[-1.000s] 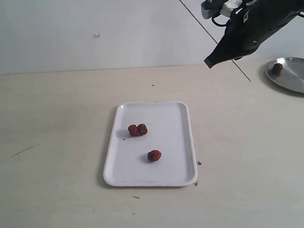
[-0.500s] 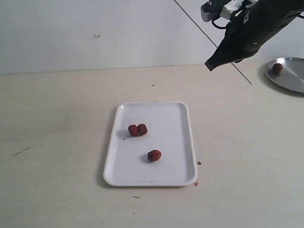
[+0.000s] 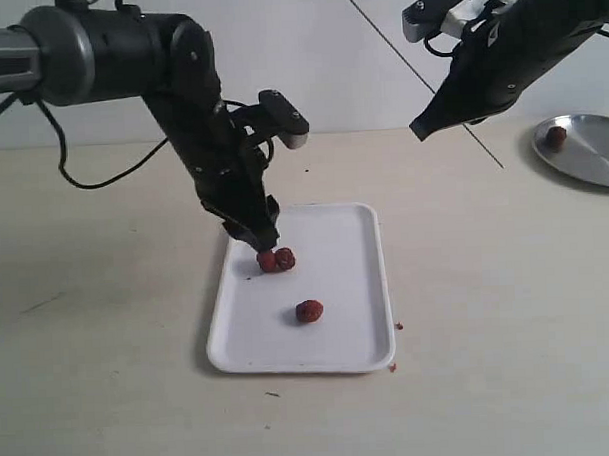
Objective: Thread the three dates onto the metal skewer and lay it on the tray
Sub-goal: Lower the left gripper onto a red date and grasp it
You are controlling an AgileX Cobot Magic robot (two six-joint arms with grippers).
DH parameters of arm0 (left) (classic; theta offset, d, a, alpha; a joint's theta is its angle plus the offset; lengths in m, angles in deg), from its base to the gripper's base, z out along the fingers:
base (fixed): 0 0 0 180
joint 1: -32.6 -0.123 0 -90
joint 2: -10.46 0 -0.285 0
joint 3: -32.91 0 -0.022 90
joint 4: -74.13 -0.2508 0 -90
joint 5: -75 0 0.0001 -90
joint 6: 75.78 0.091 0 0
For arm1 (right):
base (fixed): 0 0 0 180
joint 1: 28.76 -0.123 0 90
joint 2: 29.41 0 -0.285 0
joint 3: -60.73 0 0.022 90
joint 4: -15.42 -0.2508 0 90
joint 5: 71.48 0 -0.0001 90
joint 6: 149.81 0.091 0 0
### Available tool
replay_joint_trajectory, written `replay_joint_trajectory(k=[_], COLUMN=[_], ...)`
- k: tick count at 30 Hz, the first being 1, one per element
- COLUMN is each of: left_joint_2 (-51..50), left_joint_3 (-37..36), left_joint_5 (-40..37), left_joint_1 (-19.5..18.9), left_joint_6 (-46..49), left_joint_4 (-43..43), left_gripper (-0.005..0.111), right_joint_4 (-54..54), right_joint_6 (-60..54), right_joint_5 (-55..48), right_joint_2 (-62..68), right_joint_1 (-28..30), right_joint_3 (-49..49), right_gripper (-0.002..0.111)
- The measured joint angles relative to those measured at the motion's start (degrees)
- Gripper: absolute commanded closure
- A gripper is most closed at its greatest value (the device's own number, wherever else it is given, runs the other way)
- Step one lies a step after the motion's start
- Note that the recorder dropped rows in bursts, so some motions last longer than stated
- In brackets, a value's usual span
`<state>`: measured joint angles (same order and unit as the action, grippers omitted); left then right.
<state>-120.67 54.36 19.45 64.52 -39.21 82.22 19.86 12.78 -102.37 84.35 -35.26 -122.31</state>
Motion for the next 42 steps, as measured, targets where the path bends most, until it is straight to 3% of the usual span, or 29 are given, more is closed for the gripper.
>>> replay_joint_trajectory(k=[5,42], left_joint_2=[-5.33,-11.33], left_joint_3=[6.62,7.0], left_joint_5=[-0.72,0.91], left_joint_1=[0.0,0.0], left_joint_6=[1.88,3.49], left_joint_4=[1.24,-0.1], left_gripper=[0.042,0.044], right_joint_4=[0.0,-2.2], right_joint_6=[0.0,-0.47], right_joint_5=[0.12,1.75], right_joint_2=[0.0,0.0], right_joint_1=[0.0,0.0], right_joint_3=[0.0,0.0], right_gripper=[0.108,0.108])
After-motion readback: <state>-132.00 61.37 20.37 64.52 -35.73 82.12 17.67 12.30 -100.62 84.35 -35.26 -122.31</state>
